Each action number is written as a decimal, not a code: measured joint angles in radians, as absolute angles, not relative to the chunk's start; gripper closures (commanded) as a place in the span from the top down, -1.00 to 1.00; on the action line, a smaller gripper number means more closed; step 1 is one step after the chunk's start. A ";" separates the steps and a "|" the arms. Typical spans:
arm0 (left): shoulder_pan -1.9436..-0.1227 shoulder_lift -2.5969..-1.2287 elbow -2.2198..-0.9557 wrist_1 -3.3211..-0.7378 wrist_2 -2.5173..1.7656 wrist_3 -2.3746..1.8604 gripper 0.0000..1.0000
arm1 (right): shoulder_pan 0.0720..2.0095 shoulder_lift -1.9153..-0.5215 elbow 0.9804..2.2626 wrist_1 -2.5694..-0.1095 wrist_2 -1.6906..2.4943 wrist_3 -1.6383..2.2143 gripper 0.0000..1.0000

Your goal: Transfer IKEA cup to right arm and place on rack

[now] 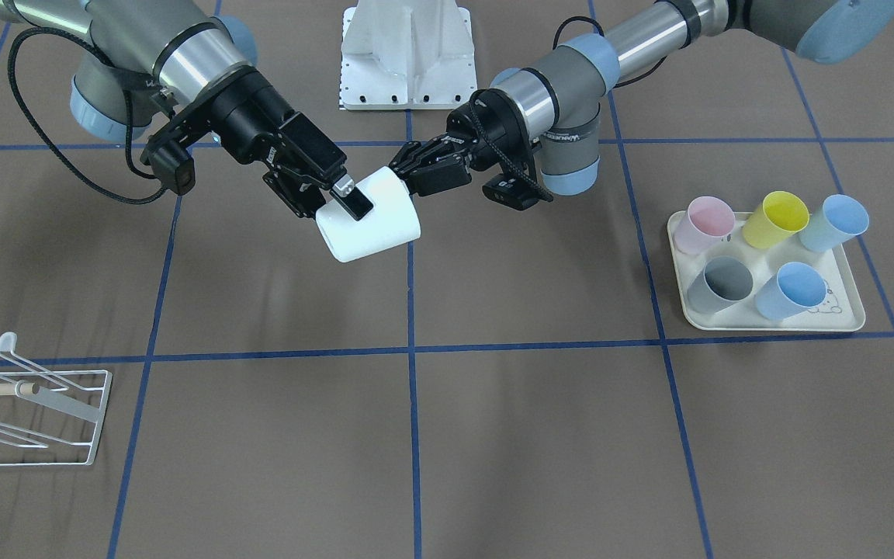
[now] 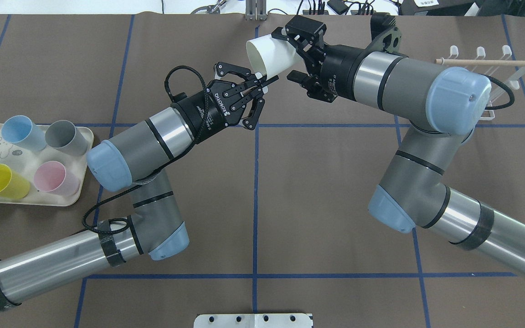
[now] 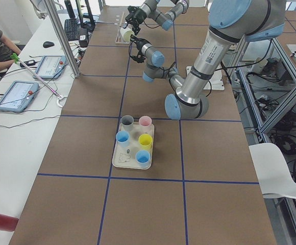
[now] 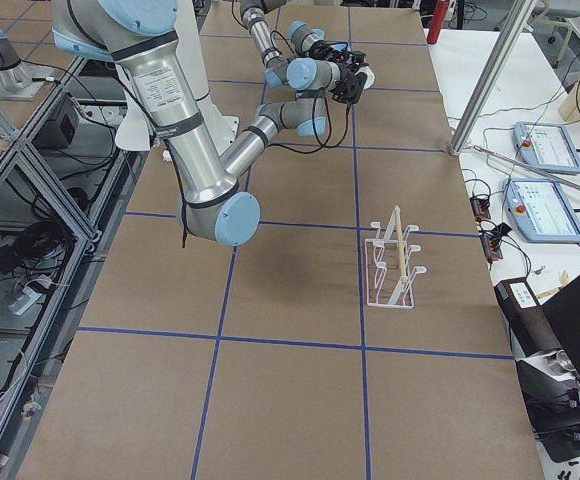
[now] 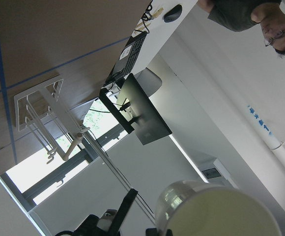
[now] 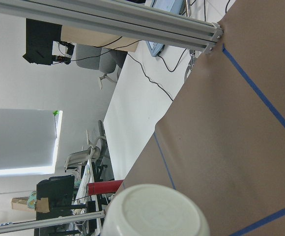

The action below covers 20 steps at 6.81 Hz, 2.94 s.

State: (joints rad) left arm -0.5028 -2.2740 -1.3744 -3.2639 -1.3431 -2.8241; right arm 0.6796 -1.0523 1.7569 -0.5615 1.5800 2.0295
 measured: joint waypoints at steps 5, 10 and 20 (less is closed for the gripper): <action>-0.480 -2.276 -1.372 -3.262 -1.322 -2.823 1.00 | 0.680 -1.052 1.751 -0.561 1.580 2.041 -1.00; -0.484 -2.270 -1.374 -3.260 -1.321 -2.812 1.00 | 0.741 -1.065 1.750 -0.562 1.588 2.067 -1.00; -0.525 -2.284 -1.456 -2.823 -1.414 -2.011 0.99 | 1.183 -1.353 1.707 -0.881 1.633 0.896 -1.00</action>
